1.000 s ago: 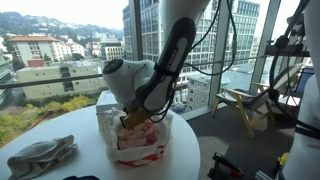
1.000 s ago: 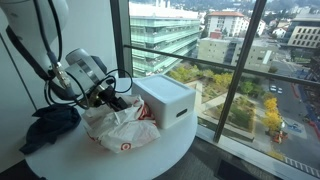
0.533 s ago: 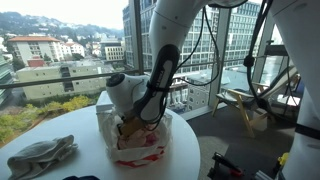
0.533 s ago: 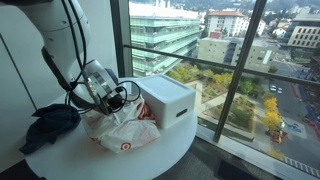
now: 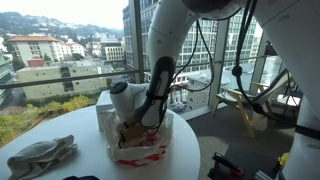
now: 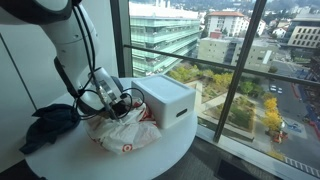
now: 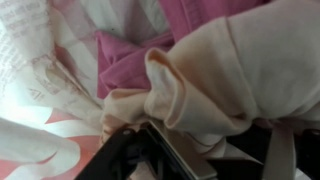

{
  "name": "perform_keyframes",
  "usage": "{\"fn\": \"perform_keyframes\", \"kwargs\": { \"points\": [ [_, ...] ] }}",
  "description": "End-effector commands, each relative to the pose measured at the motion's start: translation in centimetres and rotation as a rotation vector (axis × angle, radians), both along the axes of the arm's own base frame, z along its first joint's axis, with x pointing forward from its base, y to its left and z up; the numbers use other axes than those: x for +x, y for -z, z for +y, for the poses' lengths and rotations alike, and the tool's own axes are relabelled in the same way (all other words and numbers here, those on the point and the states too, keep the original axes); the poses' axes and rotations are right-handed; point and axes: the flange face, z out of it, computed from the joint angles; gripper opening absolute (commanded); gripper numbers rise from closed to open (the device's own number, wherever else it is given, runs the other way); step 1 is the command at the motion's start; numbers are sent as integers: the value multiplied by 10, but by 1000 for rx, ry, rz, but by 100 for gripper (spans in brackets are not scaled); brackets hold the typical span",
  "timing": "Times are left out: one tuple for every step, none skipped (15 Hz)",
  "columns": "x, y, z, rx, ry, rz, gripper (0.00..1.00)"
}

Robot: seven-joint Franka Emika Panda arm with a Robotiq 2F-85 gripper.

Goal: Pick up all the items from the plastic and put them on the table one by one

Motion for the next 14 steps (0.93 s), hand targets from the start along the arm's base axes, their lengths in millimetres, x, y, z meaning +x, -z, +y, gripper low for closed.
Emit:
{"fn": "perform_keyframes", "kwargs": {
  "points": [
    [-8, -9, 9, 14, -32, 0, 29],
    [-12, -15, 12, 9, -39, 2, 21],
    [-15, -20, 15, 1, -39, 7, 14],
    [-19, -29, 17, -4, -34, 17, 8],
    [-23, -39, 21, -4, -30, 19, 0],
    [-29, -54, 25, -20, -23, 15, 6],
    [-34, -69, 29, -36, -19, 8, 3],
    [-39, -86, 35, -54, -10, -6, 5],
    [-43, -106, 40, -85, -1, -21, 5],
    [-47, -124, 44, -119, 1, -25, 4],
    [-51, -143, 49, -150, 6, -33, 5],
    [-58, -161, 55, -150, 11, -5, 5],
    [-66, -178, 63, -138, 23, 52, 5],
    [-76, -195, 72, -129, 25, 114, 5]
  ]
}}
